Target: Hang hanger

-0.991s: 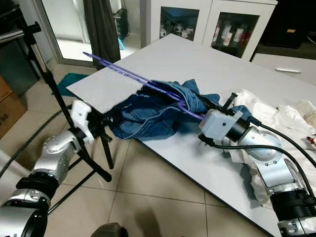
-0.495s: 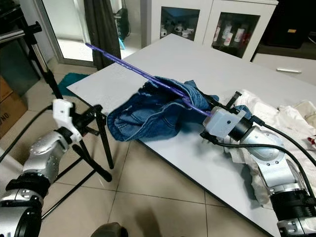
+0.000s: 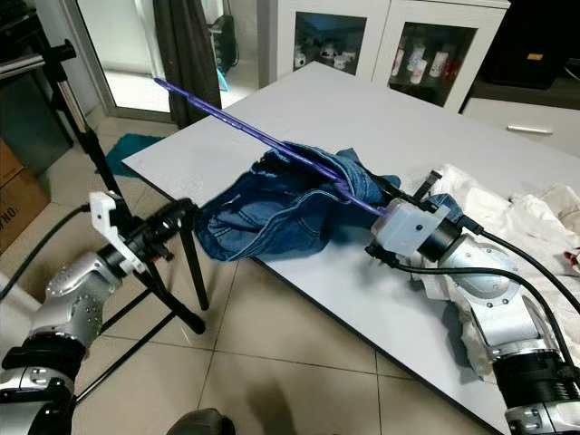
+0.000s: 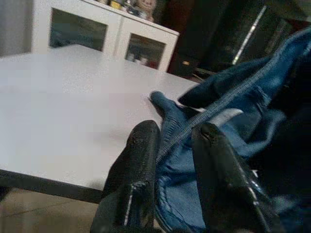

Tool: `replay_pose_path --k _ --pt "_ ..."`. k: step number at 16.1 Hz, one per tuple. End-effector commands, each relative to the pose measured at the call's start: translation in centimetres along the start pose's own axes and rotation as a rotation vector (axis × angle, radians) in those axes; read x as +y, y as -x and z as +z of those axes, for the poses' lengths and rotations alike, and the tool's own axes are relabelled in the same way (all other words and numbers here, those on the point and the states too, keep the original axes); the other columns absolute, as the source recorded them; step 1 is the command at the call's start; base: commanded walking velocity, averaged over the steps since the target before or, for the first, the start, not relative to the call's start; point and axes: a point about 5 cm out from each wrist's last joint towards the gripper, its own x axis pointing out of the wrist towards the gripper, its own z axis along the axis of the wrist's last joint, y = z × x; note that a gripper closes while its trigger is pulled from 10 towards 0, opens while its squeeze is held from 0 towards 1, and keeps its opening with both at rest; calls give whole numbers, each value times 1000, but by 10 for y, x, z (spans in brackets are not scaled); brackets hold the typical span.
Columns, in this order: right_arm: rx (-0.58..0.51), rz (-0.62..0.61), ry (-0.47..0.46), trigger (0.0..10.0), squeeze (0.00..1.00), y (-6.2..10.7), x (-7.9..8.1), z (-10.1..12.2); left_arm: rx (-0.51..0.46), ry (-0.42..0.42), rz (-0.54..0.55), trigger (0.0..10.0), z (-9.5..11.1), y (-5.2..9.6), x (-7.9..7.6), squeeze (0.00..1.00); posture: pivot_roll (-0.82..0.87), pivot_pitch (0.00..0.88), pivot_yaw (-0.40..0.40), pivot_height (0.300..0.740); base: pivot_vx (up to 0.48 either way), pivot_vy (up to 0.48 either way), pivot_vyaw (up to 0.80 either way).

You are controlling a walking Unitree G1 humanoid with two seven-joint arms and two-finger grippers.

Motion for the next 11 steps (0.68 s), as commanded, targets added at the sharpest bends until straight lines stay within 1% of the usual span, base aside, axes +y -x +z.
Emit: replay_pose_path --k 1,2,4,6,11 --pt "-21 -42 15 0 0 2 -9 3 22 -5 -21 10000 0 2 0 851 184 0 3 740 0 0 0" --pt "-22 -42 15 0 0 2 -9 3 60 -13 -42 10000 -3 4 0 0 184 0 3 740 0 0 0" --pt "-29 -39 11 0 0 1 -7 5 154 -73 -54 10000 -11 7 1 0 184 0 4 740 0 0 0" --pt "-54 -27 0 0 0 -1 -5 9 202 -123 -7 10000 -15 8 7 0 185 0 2 740 0 0 0" --pt "-81 -17 -9 0 0 -2 -5 14 220 -106 -6 10000 -18 1 6 0 179 0 0 740 0 0 0"
